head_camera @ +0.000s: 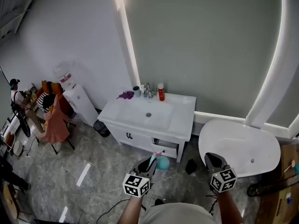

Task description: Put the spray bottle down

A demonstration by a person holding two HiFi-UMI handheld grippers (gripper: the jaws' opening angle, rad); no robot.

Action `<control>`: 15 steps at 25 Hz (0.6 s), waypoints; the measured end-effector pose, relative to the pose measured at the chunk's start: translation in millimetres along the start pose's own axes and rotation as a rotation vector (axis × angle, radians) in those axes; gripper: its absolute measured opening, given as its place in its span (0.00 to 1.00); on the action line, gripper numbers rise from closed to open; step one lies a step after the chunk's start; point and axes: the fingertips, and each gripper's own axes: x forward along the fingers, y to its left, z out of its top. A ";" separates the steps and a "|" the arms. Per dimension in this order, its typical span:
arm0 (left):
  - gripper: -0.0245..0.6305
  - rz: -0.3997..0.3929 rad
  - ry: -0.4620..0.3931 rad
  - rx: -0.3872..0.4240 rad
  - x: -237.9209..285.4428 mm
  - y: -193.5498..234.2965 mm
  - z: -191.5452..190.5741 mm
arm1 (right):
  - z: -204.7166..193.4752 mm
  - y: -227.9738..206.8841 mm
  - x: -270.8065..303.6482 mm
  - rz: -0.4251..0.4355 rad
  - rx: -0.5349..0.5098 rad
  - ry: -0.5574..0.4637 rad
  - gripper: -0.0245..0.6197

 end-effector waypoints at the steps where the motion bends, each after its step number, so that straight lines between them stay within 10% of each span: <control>1: 0.14 -0.002 0.001 -0.001 -0.5 1.3 -0.8 | -1.0 0.8 0.6 -0.004 -0.003 0.003 0.05; 15: 0.14 -0.048 0.023 -0.003 -13.7 38.1 -16.3 | -18.0 48.6 32.9 0.007 -0.055 0.064 0.05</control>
